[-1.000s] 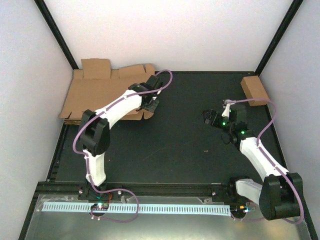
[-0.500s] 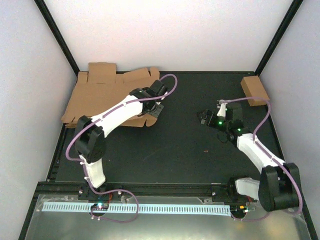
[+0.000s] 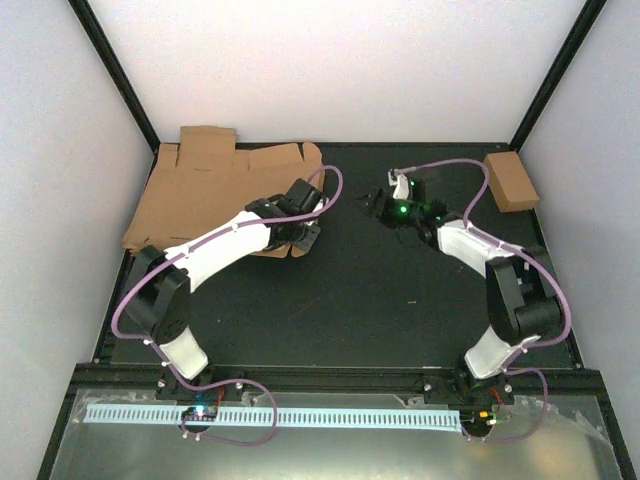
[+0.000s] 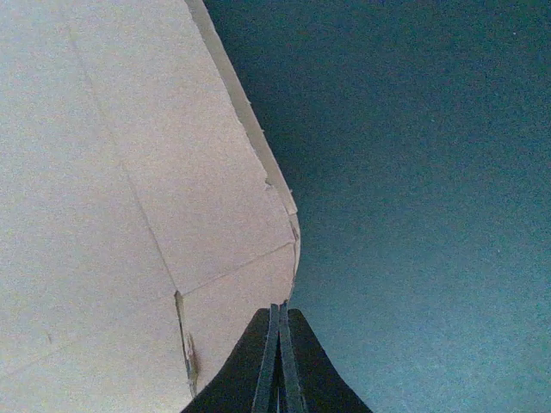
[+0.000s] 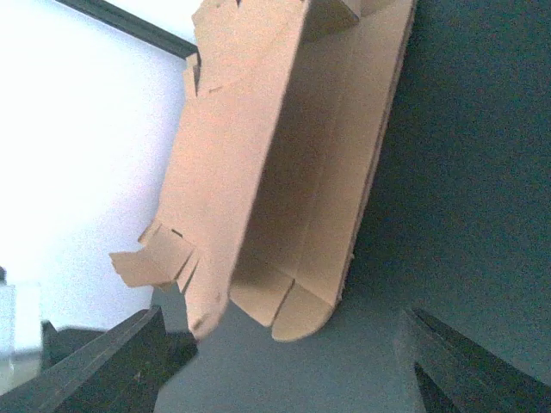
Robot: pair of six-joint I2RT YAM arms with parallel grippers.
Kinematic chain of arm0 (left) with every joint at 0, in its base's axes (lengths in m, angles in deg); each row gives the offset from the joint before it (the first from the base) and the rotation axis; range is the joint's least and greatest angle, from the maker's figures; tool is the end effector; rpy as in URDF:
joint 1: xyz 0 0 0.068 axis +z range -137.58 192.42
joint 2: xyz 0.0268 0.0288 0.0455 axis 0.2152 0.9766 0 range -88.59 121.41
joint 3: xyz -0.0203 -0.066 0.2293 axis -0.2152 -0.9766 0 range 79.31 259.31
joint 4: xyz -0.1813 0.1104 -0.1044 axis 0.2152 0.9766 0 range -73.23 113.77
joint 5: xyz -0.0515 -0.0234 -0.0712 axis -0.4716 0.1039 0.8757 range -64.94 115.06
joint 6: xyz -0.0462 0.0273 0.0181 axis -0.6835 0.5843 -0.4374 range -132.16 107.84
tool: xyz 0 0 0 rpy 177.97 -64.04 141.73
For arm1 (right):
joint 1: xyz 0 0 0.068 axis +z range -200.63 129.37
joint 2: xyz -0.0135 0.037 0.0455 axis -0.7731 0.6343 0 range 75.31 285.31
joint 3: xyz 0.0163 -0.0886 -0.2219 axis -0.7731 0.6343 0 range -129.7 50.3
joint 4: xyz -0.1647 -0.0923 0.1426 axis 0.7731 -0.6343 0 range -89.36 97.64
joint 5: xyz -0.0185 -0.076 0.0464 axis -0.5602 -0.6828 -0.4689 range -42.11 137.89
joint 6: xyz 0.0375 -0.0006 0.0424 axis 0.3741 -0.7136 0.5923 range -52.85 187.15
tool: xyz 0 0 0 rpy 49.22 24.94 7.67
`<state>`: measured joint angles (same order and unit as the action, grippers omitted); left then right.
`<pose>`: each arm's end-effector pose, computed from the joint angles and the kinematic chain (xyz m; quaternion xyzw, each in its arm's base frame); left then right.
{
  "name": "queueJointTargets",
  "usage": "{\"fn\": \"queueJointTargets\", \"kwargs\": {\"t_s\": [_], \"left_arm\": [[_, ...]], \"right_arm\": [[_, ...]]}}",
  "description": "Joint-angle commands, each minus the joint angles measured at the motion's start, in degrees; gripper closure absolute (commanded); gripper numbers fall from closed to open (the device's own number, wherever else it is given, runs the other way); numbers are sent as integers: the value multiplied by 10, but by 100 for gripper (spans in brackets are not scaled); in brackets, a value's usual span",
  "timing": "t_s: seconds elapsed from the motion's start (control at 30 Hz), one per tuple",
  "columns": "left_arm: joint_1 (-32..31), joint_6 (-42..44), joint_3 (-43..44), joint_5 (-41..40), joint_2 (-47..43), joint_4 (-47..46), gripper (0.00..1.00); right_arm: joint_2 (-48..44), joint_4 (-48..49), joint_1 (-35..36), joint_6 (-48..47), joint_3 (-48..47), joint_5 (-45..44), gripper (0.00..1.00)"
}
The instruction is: Fold the paper box
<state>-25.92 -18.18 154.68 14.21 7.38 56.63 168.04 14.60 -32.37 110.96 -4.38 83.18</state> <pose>0.2594 -0.1959 0.2228 0.2448 0.9313 -0.0112 0.2696 0.3071 0.1254 0.2004 0.0382 0.8422 0.4677 0.2654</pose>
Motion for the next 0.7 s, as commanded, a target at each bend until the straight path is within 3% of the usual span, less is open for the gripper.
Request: {"fn": "queueJointTargets", "kwargs": {"t_s": [0.0, 0.13, 0.47, 0.67], "left_arm": [[-6, 13, -18, 38, -28, -62, 98], [-5, 16, -30, 42, -33, -78, 99], [-6, 10, -50, 48, -35, -95, 98], [-5, 10, -59, 50, -48, -106, 99]], "right_arm": [[44, -20, 2, -18, -67, 30, 25], [67, -79, 2, -70, -113, 43, 26], [42, -53, -2, -120, -45, 63, 20], [52, 2, -46, -117, -20, 99, 20]]}}
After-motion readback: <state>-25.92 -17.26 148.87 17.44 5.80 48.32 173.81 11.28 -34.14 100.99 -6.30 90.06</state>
